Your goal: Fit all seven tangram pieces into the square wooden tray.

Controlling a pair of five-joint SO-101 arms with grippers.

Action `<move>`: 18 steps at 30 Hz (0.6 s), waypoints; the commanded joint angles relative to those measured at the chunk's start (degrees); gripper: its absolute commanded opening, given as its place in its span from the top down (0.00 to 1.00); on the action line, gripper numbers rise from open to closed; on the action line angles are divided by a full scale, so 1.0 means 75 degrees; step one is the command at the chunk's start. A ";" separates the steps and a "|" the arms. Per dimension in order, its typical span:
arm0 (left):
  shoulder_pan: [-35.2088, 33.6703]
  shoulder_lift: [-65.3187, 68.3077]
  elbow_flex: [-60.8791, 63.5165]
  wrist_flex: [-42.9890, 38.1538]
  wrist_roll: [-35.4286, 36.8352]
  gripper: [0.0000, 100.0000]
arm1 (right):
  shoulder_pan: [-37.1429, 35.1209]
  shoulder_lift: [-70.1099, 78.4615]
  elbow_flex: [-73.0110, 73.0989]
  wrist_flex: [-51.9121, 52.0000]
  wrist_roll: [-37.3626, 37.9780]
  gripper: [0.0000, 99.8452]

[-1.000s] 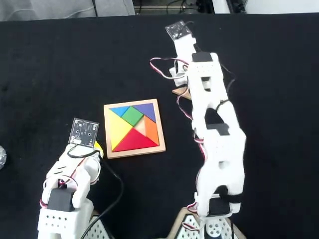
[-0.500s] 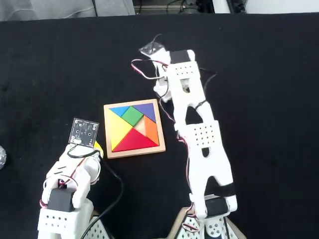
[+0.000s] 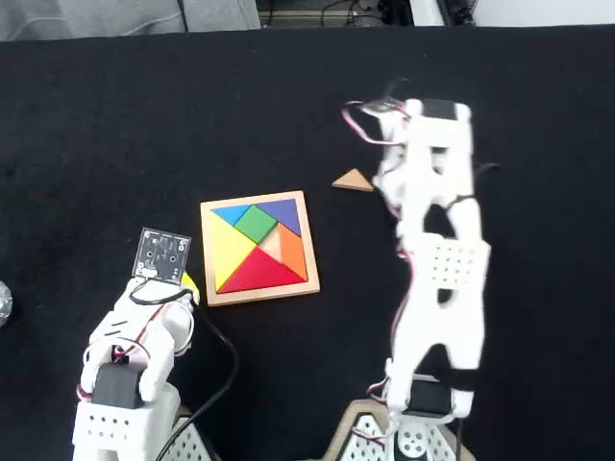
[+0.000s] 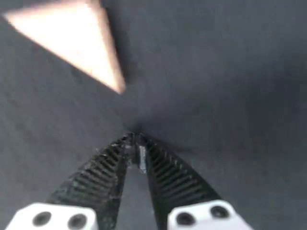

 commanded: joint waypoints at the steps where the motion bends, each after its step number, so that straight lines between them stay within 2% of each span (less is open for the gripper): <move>1: 0.0100 -0.0047 -0.0064 -0.0117 0.0000 0.97 | 0.0141 -0.1928 0.1143 0.0188 0.0293 0.99; 7: 0.0100 -0.0047 -0.0064 -0.0117 0.0000 0.97 | -0.0692 -0.3815 0.2655 -0.1348 0.0094 0.99; 12: 0.0053 -0.0047 -0.0064 -0.0094 0.0000 0.97 | -0.1348 -0.3522 0.3370 -0.1993 -0.0375 0.99; 18: 0.0064 -0.0047 -0.0064 -0.0094 0.0000 0.97 | -0.1184 -0.2561 0.2760 -0.2778 -0.0375 0.99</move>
